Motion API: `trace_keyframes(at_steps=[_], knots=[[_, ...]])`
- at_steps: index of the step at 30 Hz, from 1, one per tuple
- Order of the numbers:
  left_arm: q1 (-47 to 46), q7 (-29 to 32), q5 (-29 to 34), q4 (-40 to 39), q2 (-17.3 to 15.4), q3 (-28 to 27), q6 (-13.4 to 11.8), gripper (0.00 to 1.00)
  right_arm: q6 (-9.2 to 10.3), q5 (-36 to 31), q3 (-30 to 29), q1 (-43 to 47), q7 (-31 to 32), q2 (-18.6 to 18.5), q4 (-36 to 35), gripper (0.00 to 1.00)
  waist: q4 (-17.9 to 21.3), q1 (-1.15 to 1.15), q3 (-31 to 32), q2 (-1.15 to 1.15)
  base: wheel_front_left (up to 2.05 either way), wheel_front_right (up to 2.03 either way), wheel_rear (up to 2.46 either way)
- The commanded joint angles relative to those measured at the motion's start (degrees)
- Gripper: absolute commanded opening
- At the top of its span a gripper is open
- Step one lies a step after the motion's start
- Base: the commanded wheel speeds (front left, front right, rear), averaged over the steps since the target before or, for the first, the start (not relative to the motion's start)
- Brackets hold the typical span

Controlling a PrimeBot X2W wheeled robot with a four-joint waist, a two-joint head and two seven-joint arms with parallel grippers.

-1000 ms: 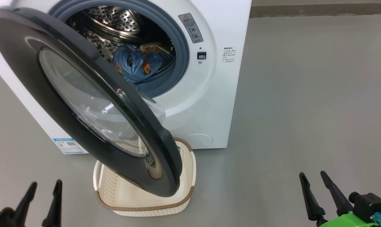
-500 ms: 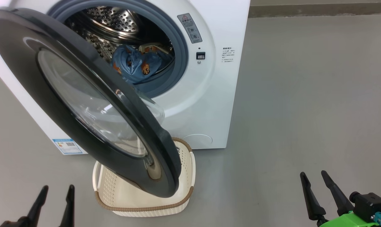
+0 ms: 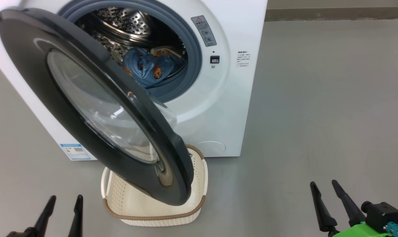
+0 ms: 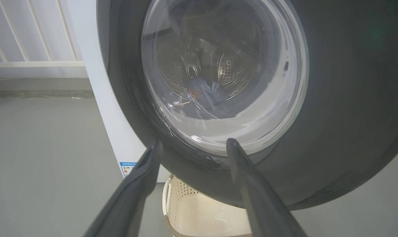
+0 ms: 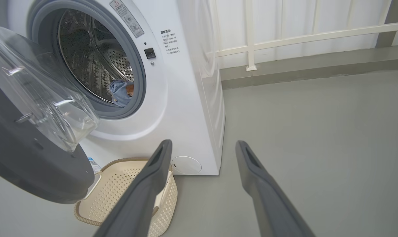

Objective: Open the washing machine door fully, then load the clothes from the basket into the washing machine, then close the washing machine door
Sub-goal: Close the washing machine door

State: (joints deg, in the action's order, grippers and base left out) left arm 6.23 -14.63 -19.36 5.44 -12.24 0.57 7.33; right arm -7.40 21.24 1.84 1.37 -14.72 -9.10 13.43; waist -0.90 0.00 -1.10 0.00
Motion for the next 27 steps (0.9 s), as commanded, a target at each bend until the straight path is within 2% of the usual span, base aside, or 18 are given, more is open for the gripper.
trace_keyframes(at_steps=[1,3,11,18,23,27], knots=[[-0.84,-0.37,0.41,-1.37,-0.61,-2.02,0.15,1.0,-0.09,-0.24,1.7,-1.65,-0.28,-0.56,-1.1,0.38,-0.4,0.0,0.15,0.0,0.0,0.0,0.0],[-0.63,-0.37,0.02,-1.14,0.07,-1.84,0.15,1.0,-0.09,0.35,2.21,-2.13,-0.28,-0.27,-0.91,0.0,-1.04,0.0,0.28,0.0,0.0,0.0,0.0],[0.24,-0.37,-1.16,-1.02,2.71,-2.45,0.15,1.0,-0.09,2.49,6.11,-7.76,-0.28,1.06,-1.8,0.0,-3.63,0.0,0.94,0.0,0.0,0.0,0.0],[-0.09,-0.37,-0.59,-3.29,3.57,-2.46,0.15,1.0,-0.09,6.99,9.09,-14.49,-0.28,2.54,-9.64,0.0,-7.07,0.0,1.75,0.0,0.0,0.0,0.0],[0.55,-0.37,-0.09,-3.61,3.79,-2.63,0.15,1.0,-0.09,6.86,14.72,-15.82,-0.28,3.07,-16.77,0.0,-9.46,0.0,2.43,0.0,0.0,0.0,0.0],[1.43,-0.37,-0.26,-3.97,4.12,-3.09,0.15,1.0,-0.09,5.76,21.31,-15.34,-0.28,2.84,-19.76,0.0,-10.52,0.0,2.74,0.0,0.0,0.0,0.0]])
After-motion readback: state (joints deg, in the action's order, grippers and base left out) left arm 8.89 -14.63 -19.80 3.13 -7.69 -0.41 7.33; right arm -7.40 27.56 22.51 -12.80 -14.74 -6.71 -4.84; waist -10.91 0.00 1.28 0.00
